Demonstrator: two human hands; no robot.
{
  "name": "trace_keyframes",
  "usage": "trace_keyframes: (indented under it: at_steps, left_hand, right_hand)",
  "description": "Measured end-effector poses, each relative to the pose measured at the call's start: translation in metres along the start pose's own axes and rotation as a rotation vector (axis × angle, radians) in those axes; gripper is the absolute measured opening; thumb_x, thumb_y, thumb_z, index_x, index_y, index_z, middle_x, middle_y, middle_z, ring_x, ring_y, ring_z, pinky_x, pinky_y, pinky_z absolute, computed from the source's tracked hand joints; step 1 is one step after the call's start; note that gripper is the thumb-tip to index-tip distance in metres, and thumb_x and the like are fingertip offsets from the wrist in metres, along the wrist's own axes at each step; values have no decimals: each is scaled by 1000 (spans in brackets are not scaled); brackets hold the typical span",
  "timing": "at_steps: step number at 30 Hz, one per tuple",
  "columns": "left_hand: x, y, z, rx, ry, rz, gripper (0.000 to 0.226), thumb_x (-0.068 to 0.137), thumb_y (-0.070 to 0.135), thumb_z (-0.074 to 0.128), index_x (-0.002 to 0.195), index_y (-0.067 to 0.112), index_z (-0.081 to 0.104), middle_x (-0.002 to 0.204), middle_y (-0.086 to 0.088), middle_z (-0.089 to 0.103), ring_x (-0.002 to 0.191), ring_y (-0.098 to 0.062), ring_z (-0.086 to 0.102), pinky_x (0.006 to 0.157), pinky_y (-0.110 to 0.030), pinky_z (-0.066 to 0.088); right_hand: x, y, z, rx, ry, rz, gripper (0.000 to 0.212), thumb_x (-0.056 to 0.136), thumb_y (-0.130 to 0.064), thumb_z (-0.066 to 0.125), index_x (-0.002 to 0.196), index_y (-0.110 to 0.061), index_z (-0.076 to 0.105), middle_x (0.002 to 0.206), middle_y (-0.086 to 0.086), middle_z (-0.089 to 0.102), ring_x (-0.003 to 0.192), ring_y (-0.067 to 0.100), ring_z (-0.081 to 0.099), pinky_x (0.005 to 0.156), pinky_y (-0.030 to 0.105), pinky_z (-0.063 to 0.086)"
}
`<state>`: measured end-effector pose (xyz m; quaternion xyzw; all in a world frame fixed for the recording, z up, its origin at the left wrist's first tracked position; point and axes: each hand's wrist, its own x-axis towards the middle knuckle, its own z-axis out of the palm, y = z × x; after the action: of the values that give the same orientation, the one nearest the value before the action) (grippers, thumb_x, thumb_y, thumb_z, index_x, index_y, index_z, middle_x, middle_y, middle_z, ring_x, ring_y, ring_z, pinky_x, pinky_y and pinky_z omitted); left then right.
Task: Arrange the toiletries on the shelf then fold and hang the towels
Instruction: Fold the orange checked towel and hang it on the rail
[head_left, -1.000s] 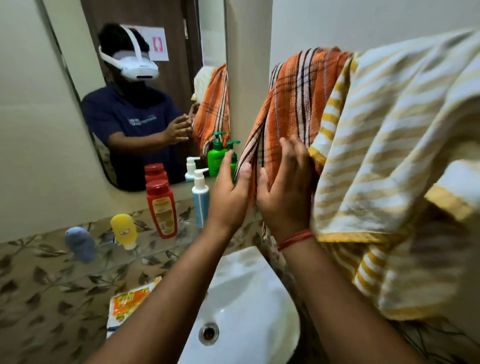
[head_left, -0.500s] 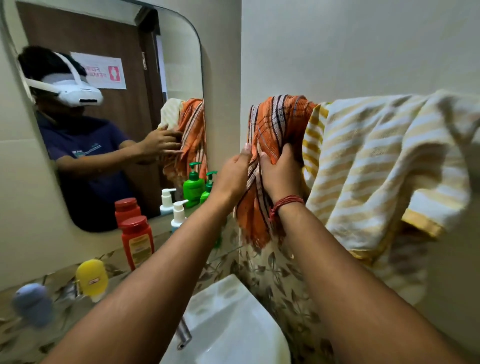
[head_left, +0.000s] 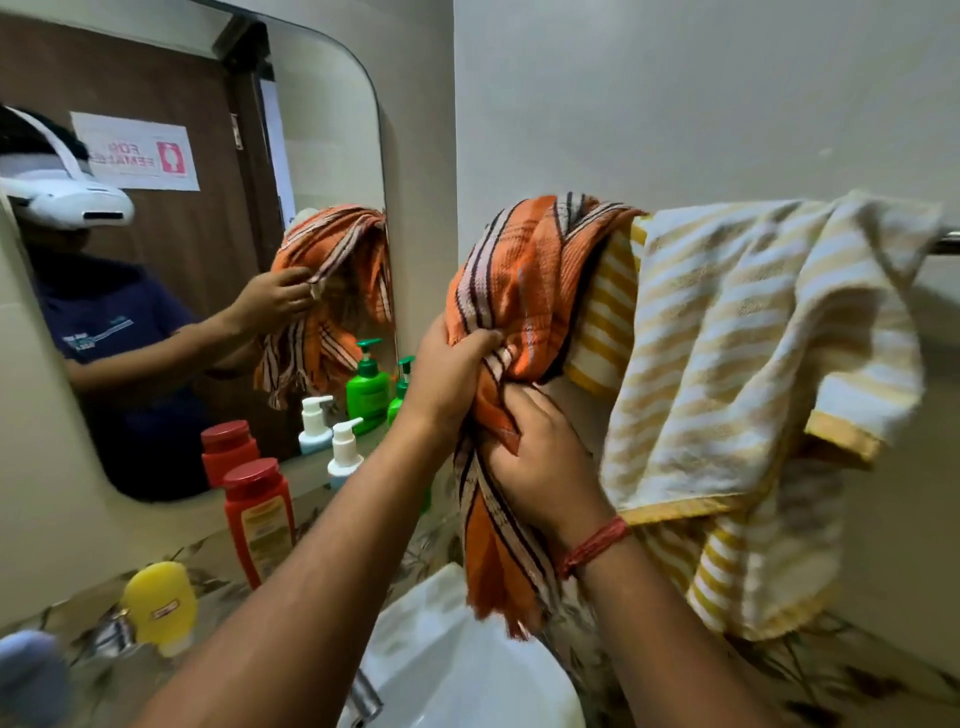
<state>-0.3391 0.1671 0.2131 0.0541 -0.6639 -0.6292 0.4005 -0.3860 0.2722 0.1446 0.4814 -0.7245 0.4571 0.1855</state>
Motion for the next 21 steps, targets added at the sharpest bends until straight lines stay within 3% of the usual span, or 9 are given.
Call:
trace_keyframes:
  at_steps: [3,5,6,8,10,13,16,19,21]
  left_hand:
    - [-23,-6,-7,-139,-25,-12,37,90,-6,52,111,21,67,113,-13,73,103,-24,70,90,-35,58]
    - [-39,-14,-12,-171,-38,-22,39,83,-4,55,110,21,68,110,-11,74,98,-21,71,83,-30,60]
    - [-47,-18,-14,-174,-58,-33,41,76,0,56,108,22,69,106,-8,76,96,-19,71,80,-28,60]
    - [-62,-29,-18,-160,-106,-74,43,66,4,56,102,22,71,97,-4,76,90,-19,71,75,-28,58]
    - [-74,-36,-21,-125,-110,-104,42,62,4,57,99,17,72,93,-5,75,89,-22,69,75,-31,57]
    - [-87,-31,-27,-100,-39,-90,42,65,5,57,106,8,66,93,-8,73,89,-25,67,76,-34,57]
    - [-94,-10,-33,-156,103,-24,46,78,26,58,119,6,57,99,-7,68,91,-21,64,75,-35,55]
    - [-88,12,-25,-20,186,85,44,82,50,63,116,22,66,109,0,71,104,-17,65,89,-40,51]
    - [-85,25,-9,56,217,138,39,87,46,66,122,28,68,122,2,71,117,-15,65,100,-35,49]
  right_hand:
    - [-10,-4,-20,308,151,109,28,87,-44,61,109,-27,64,108,-6,65,104,11,61,91,34,52]
    - [-6,-5,-26,556,341,230,34,88,-51,61,113,-28,61,110,-9,67,105,6,63,94,30,50]
    - [0,-7,-26,643,356,290,42,87,-54,63,120,-27,59,111,-12,67,104,3,63,95,29,49]
    - [17,-9,-24,874,234,355,64,82,-52,68,132,-15,54,107,-10,66,96,5,63,93,33,50]
    - [30,-13,-13,1067,111,299,60,83,-36,69,133,-6,52,111,5,66,100,18,61,98,47,50]
    - [34,-12,-3,858,143,199,57,82,-21,70,135,-10,51,129,7,65,122,21,60,110,52,42]
    - [31,-10,-3,742,109,161,63,79,-24,74,135,-28,47,129,-3,66,122,14,61,107,46,45]
    - [16,-17,-11,748,-140,35,63,78,-30,80,133,-35,50,123,-6,68,114,13,65,100,44,51]
    - [-1,-23,-21,695,-311,-70,59,83,-29,76,134,-43,49,122,-9,68,110,2,64,97,26,51]
